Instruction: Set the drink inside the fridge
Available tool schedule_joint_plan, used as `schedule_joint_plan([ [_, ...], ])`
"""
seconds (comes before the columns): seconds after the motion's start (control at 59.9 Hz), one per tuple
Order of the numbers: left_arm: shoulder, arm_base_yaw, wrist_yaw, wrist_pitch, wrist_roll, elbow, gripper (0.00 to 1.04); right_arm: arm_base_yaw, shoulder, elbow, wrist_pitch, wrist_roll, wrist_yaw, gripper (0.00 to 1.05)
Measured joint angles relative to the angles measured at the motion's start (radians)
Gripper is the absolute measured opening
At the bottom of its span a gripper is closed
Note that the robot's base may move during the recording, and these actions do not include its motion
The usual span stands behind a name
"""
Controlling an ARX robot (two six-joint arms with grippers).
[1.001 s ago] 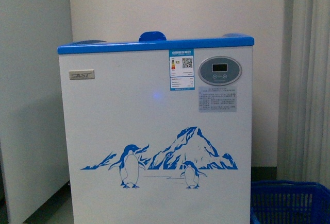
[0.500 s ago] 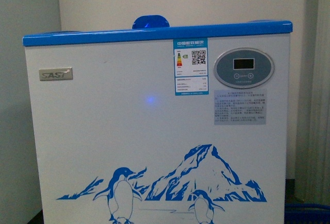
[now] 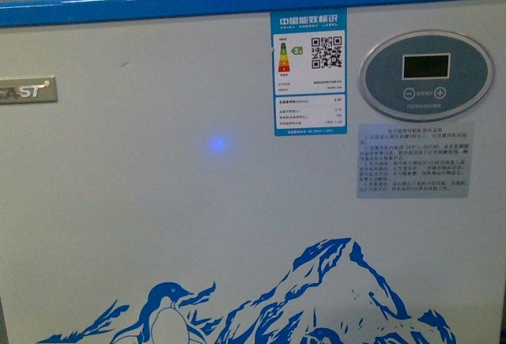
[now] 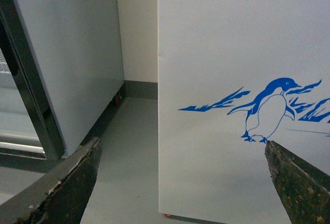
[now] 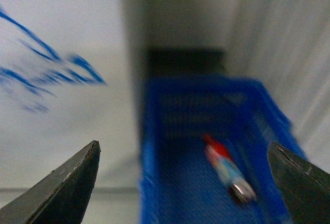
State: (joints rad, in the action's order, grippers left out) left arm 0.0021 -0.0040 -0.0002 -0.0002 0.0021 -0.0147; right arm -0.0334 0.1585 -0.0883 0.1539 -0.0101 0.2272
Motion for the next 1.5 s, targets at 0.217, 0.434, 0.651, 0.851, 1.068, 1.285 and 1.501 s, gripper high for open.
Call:
schedule_joint_plan([
  [0.217,0.0,0.0,0.0,0.0,0.0,0.0,0.97,0.184,0.943,-0.164,-0.567,0.129,0.108,0.97],
  [0.434,0.0,0.0,0.0,0.0,0.0,0.0,0.97,0.296,1.718,-0.475,-0.823,0.391,0.196,0.97],
  [0.651,0.0,0.0,0.0,0.0,0.0,0.0,0.97,0.322,2.076,-0.699,-0.825,0.514,0.227,0.97],
  [0.851,0.0,0.0,0.0,0.0,0.0,0.0,0.97,0.326,2.329,-0.96,-0.7,0.516,0.255,0.97],
  [1.068,0.0,0.0,0.0,0.0,0.0,0.0,0.97,0.333,2.478,-1.159,-0.576,0.462,0.256,0.97],
  [1.285,0.0,0.0,0.0,0.0,0.0,0.0,0.97,0.344,2.614,-1.353,-0.448,0.389,0.254,0.97],
  [1.501,0.0,0.0,0.0,0.0,0.0,0.0,0.97,0.35,2.698,-1.485,-0.37,0.363,0.24,0.97],
])
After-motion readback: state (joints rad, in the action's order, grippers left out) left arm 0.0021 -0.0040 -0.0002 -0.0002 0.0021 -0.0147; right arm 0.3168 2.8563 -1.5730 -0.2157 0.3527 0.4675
